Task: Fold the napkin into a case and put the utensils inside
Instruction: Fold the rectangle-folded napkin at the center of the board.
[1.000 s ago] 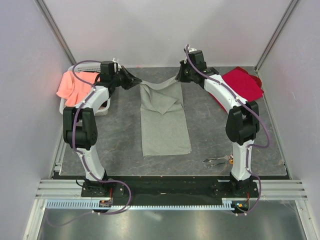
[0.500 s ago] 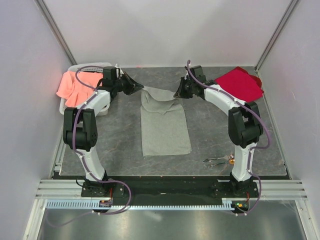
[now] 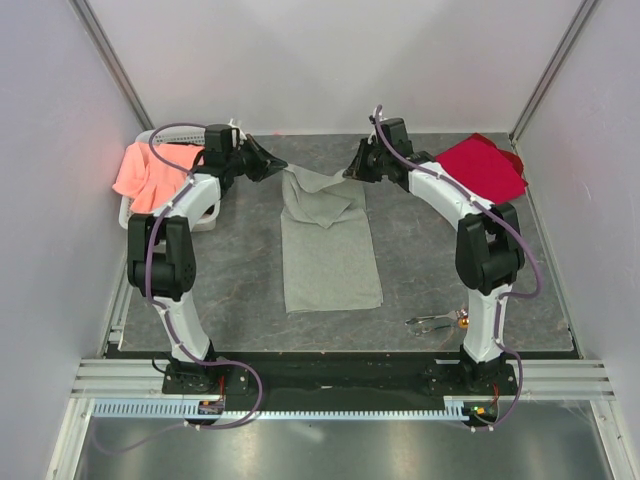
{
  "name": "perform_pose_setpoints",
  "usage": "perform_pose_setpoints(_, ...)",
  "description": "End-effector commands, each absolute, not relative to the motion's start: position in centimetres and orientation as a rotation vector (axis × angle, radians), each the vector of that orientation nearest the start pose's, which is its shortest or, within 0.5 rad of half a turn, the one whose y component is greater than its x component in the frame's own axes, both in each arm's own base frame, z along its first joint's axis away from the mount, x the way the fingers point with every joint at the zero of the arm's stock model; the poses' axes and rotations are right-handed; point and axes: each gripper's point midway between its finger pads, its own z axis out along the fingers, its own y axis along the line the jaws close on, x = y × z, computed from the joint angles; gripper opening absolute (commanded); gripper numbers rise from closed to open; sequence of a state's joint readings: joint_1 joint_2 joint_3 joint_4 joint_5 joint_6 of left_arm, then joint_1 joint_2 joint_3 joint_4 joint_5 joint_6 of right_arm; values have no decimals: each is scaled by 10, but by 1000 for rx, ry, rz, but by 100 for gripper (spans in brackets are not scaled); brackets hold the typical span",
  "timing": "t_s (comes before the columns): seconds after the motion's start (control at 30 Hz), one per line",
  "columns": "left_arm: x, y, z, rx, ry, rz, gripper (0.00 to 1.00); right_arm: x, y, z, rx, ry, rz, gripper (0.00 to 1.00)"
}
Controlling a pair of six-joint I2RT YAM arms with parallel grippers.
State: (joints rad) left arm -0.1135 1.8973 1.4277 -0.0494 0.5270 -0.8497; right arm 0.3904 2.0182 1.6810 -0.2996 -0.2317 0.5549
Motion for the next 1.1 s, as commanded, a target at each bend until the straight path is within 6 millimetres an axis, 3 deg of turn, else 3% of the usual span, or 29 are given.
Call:
perform_pose_setpoints(0.0,517,-174,185,-440,2135,-1089,2,491,282,161,70,2292,840,3)
perform_pose_setpoints(0.1,517,-170,179,-441,2150,-1054,2,468,296,148,125,2320,895,2)
perform_pose_setpoints(0.13,516,-170,177,-446,2154,-1050,2,455,304,136,131,2341,918,3)
perform_pose_setpoints(0.33,506,-172,158,-468,2195,-1050,2,422,323,95,279,2397,1037,5)
perform_pose_setpoints(0.53,503,-170,159,-464,2191,-1036,2,418,332,86,310,2378,1113,7)
perform_pose_setpoints(0.87,500,-170,161,-450,2190,-1032,2,420,330,63,325,2421,1047,39)
perform_pose_setpoints(1.07,499,-169,158,-449,2196,-1027,2,417,321,65,303,2431,981,47)
